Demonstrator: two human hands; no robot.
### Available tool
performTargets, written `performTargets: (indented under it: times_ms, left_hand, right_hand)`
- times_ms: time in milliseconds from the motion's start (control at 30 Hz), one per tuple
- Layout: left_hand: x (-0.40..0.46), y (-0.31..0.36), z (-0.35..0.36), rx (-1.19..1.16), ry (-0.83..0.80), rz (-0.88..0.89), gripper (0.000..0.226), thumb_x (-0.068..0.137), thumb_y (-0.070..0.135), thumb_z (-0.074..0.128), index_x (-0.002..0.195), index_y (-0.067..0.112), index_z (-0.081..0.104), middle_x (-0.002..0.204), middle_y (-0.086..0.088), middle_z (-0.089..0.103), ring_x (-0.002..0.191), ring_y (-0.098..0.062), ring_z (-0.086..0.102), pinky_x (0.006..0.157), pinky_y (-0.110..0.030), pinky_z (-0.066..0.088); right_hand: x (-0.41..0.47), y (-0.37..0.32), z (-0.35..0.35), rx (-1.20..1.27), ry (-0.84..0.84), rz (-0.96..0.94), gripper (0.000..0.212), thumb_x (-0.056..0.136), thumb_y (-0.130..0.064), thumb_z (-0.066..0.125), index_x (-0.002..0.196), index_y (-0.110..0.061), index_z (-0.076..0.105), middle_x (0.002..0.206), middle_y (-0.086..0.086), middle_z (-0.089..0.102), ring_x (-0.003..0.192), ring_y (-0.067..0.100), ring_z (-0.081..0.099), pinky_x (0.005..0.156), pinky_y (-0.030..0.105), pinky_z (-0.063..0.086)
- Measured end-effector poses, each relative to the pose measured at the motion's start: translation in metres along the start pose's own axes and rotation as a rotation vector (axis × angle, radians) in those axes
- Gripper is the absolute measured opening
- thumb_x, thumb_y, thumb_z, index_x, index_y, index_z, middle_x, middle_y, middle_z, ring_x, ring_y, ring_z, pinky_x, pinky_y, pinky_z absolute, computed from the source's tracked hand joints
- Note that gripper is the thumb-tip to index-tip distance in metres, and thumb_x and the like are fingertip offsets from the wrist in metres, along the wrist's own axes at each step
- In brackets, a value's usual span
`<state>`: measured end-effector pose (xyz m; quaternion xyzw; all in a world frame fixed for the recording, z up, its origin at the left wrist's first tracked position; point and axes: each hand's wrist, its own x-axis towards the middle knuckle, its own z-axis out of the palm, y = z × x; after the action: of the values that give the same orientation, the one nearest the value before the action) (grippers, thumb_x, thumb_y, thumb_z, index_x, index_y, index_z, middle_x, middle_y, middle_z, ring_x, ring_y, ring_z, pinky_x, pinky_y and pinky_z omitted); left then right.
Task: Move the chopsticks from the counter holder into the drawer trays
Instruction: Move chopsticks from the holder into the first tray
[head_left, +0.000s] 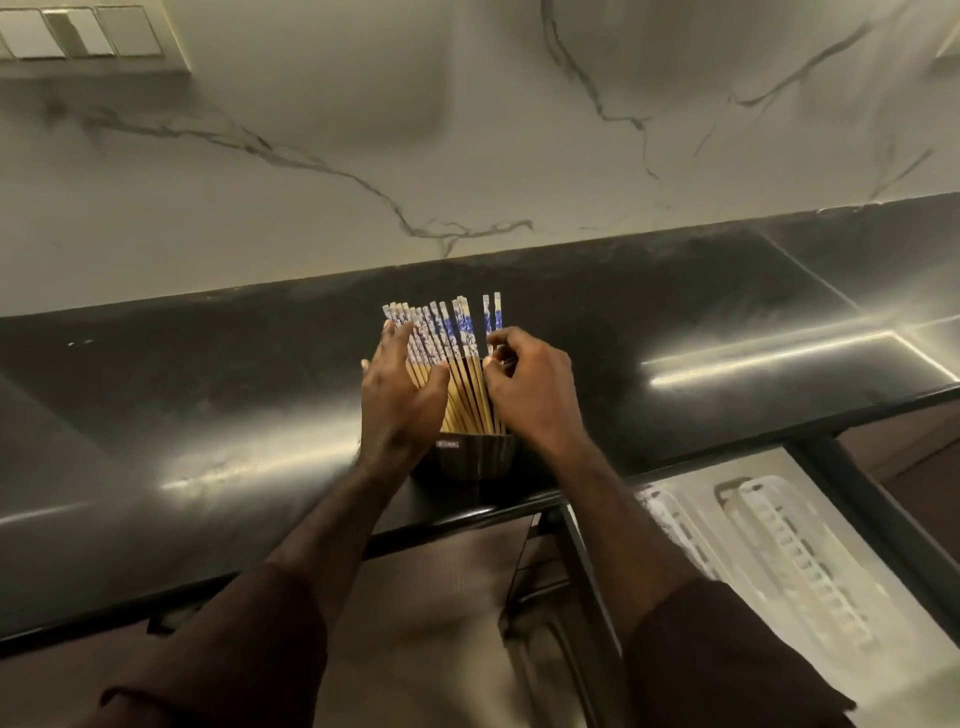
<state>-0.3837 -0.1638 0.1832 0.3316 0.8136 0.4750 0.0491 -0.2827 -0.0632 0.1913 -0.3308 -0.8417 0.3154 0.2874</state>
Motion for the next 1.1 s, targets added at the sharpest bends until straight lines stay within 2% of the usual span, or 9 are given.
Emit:
performTargets:
  times_ms: [167,233,333,400,500,600,767,900,1100]
  left_hand:
    - [0.028,-0.027,-0.002,-0.066,0.017,-0.074,0.061,0.093,0.019,0.06,0.149,0.012,0.036,0.151,-0.012,0.046,0.142,-0.027,0.038,0.116,-0.051,0.031]
    - [0.041,-0.039,-0.001,-0.107,-0.003,-0.147,0.069,0.093,0.02,0.061,0.153,0.011,0.028,0.148,-0.012,0.049,0.139,-0.027,0.042,0.115,-0.049,0.035]
    - [0.048,-0.048,0.003,-0.193,-0.037,-0.239,0.075,0.093,0.021,0.064,0.154,0.011,0.023,0.147,-0.011,0.051,0.138,-0.026,0.045,0.111,-0.05,0.04]
    - [0.055,-0.054,0.005,-0.236,-0.028,-0.273,0.07,0.092,0.021,0.065,0.152,0.011,0.03,0.137,-0.011,0.06,0.128,-0.022,0.056,0.105,-0.046,0.048]
    - [0.062,-0.059,0.012,-0.202,0.054,-0.246,0.043,0.089,0.019,0.069,0.131,0.01,0.061,0.114,-0.006,0.074,0.096,-0.008,0.07,0.088,-0.032,0.058]
    - [0.068,-0.059,0.015,-0.148,0.117,-0.22,0.024,0.085,0.02,0.074,0.107,0.01,0.075,0.096,-0.003,0.077,0.068,0.01,0.061,0.065,-0.01,0.051]
    - [0.071,-0.054,0.02,-0.17,0.072,-0.202,0.022,0.083,0.029,0.077,0.102,0.018,0.073,0.079,0.015,0.069,0.067,0.012,0.062,0.063,-0.008,0.05]
    - [0.073,-0.055,0.024,-0.155,0.073,-0.206,0.018,0.086,0.025,0.074,0.1,0.015,0.074,0.078,0.012,0.07,0.062,0.015,0.061,0.055,-0.002,0.046]
    - [0.074,-0.058,0.023,-0.174,0.076,-0.242,0.015,0.089,0.022,0.07,0.1,0.013,0.073,0.079,0.011,0.069,0.068,0.006,0.064,0.06,-0.01,0.047]
  right_hand:
    - [0.015,-0.009,0.033,-0.026,-0.04,0.055,0.035,0.093,-0.017,0.061,0.127,-0.018,0.058,0.114,0.001,0.067,0.095,0.006,0.062,0.086,0.025,0.055]
    - [0.021,-0.011,0.047,-0.027,-0.025,0.09,0.035,0.092,-0.018,0.062,0.127,-0.018,0.059,0.114,0.001,0.068,0.095,0.005,0.062,0.087,0.026,0.055]
    - [0.021,-0.009,0.056,-0.019,-0.061,0.114,0.034,0.092,-0.018,0.063,0.126,-0.02,0.06,0.114,0.0,0.068,0.093,0.001,0.059,0.083,0.019,0.051]
    - [0.022,-0.005,0.063,-0.029,-0.12,0.139,0.031,0.092,-0.019,0.062,0.124,-0.021,0.061,0.116,-0.002,0.068,0.097,0.002,0.059,0.081,0.017,0.047]
    - [0.029,0.001,0.066,-0.051,-0.194,0.158,0.027,0.093,-0.022,0.062,0.119,-0.023,0.063,0.115,-0.004,0.067,0.096,0.001,0.056,0.076,0.012,0.04]
    - [0.031,0.006,0.068,-0.026,-0.21,0.168,0.023,0.091,-0.024,0.063,0.114,-0.026,0.065,0.113,-0.006,0.068,0.095,0.002,0.058,0.071,0.01,0.038]
    - [0.035,0.012,0.073,-0.036,-0.229,0.143,0.025,0.091,-0.023,0.062,0.115,-0.025,0.066,0.11,-0.005,0.068,0.087,-0.001,0.054,0.071,0.01,0.037]
    - [0.036,0.015,0.075,-0.013,-0.268,0.15,0.025,0.092,-0.024,0.062,0.117,-0.025,0.065,0.11,-0.007,0.068,0.074,-0.009,0.05,0.063,0.006,0.033]
    - [0.038,0.015,0.077,-0.007,-0.284,0.14,0.024,0.093,-0.023,0.062,0.117,-0.023,0.065,0.11,-0.005,0.069,0.087,-0.001,0.056,0.069,0.01,0.038]
